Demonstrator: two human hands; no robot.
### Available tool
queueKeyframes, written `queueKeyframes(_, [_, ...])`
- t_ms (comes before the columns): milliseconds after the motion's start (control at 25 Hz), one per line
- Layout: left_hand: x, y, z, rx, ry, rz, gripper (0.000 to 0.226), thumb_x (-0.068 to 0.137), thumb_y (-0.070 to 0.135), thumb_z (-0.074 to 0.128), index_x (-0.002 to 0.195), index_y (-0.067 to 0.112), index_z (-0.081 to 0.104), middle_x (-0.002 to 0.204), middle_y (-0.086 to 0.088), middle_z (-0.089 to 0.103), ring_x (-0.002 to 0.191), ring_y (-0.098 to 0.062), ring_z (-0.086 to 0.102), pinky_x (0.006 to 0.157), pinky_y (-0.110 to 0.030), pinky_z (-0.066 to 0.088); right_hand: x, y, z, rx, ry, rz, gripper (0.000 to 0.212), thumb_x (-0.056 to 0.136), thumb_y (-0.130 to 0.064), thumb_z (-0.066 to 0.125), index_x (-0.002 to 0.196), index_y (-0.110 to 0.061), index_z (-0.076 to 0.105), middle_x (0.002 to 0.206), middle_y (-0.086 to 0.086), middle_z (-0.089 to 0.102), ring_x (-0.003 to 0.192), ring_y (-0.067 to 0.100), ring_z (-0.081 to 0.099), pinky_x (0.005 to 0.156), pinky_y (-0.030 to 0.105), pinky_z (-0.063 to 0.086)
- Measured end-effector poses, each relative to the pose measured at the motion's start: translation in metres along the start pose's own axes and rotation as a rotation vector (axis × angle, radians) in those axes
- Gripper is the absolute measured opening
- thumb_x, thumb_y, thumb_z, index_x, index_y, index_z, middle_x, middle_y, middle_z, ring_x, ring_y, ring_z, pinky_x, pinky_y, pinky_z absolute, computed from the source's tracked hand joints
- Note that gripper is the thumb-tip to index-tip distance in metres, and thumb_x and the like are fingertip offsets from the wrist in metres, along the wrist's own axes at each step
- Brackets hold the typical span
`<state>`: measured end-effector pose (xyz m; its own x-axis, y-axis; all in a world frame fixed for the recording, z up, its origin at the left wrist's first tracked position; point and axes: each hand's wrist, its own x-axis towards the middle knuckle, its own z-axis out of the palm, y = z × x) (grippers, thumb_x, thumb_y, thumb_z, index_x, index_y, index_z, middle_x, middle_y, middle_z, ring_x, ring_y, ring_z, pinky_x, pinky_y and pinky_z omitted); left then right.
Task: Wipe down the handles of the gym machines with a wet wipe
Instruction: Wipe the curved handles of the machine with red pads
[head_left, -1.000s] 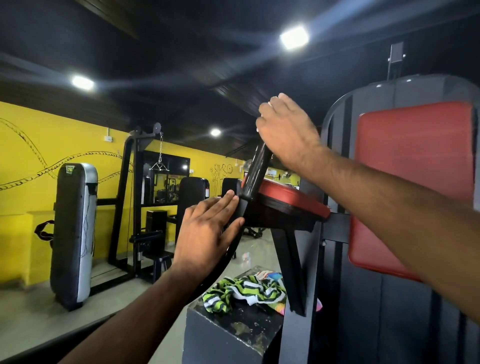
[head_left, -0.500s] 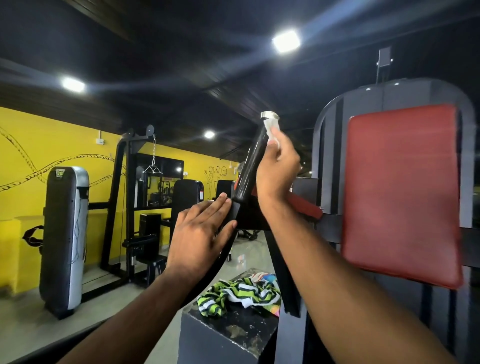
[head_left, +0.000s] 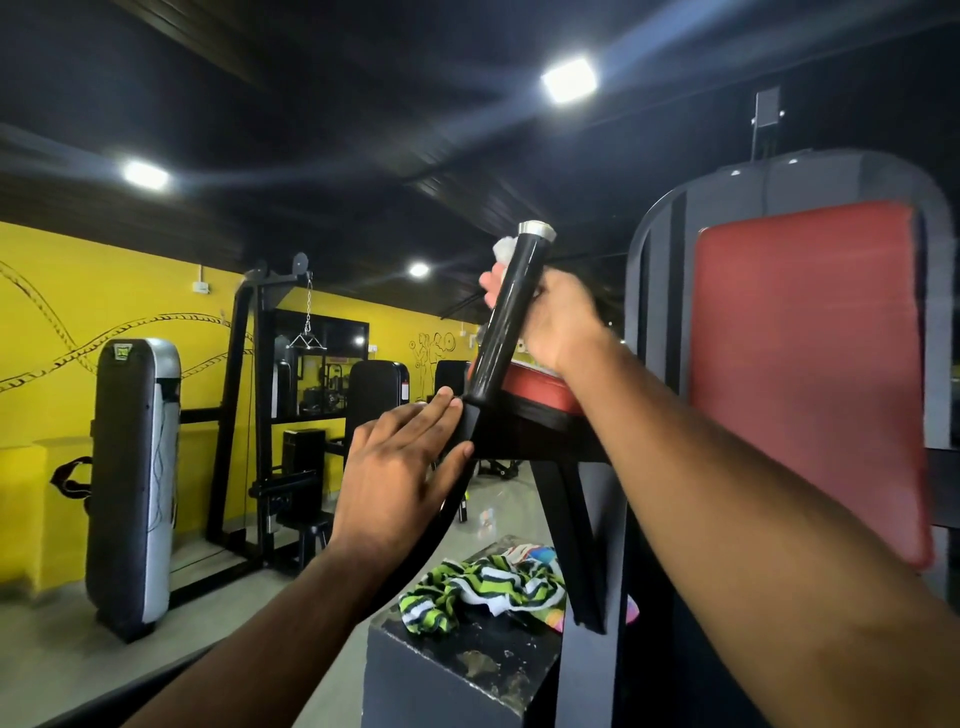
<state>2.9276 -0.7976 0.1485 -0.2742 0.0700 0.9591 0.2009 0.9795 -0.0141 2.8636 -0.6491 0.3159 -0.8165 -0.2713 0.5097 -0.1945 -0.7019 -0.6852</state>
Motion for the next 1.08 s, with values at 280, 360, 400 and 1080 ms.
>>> queueKeyframes(280, [0.006, 0.001, -0.002, 0.020, 0.001, 0.005, 0.053, 0.096, 0.049, 0.040, 0.137, 0.020, 0.058, 0.142, 0.006, 0.054, 0.123, -0.018, 0.051, 0.095, -0.036, 0.040, -0.018, 0.048, -0.014, -0.370, 0.307, -0.365, 0.018, 0.095, -0.009, 0.051, 0.102, -0.013, 0.067, 0.096, 0.008, 0.071, 0.087, 0.025, 0.067, 0.088, 0.044, 0.056])
queueKeyframes(360, [0.006, 0.000, -0.001, 0.026, -0.016, 0.003, 0.054, 0.096, 0.049, 0.039, 0.137, 0.020, 0.057, 0.142, 0.005, 0.054, 0.123, -0.020, 0.052, 0.095, -0.038, 0.042, -0.028, 0.065, -0.023, -0.754, 0.414, -0.748, 0.017, 0.093, -0.006, 0.055, 0.105, -0.010, 0.066, 0.093, 0.004, 0.069, 0.082, 0.017, 0.063, 0.077, 0.028, 0.055])
queueKeyframes(400, [0.006, -0.001, -0.001, 0.027, -0.027, 0.002, 0.054, 0.096, 0.049, 0.039, 0.137, 0.020, 0.057, 0.143, 0.005, 0.054, 0.123, -0.020, 0.053, 0.095, -0.039, 0.042, -0.032, 0.067, -0.027, -0.900, 0.383, -0.928, 0.018, 0.093, -0.003, 0.056, 0.107, -0.007, 0.066, 0.097, 0.005, 0.068, 0.085, 0.013, 0.061, 0.077, 0.016, 0.050])
queueKeyframes(1080, [-0.050, 0.105, 0.019, -0.412, -0.116, 0.092, 0.043, 0.090, 0.033, 0.045, 0.119, 0.013, 0.069, 0.120, -0.007, 0.069, 0.109, -0.030, 0.058, 0.091, -0.043, 0.042, -0.194, -0.019, -0.126, -1.384, 0.626, -0.494, 0.020, 0.080, -0.009, 0.058, 0.089, -0.017, 0.074, 0.100, -0.004, 0.076, 0.091, 0.007, 0.067, 0.087, 0.029, 0.053])
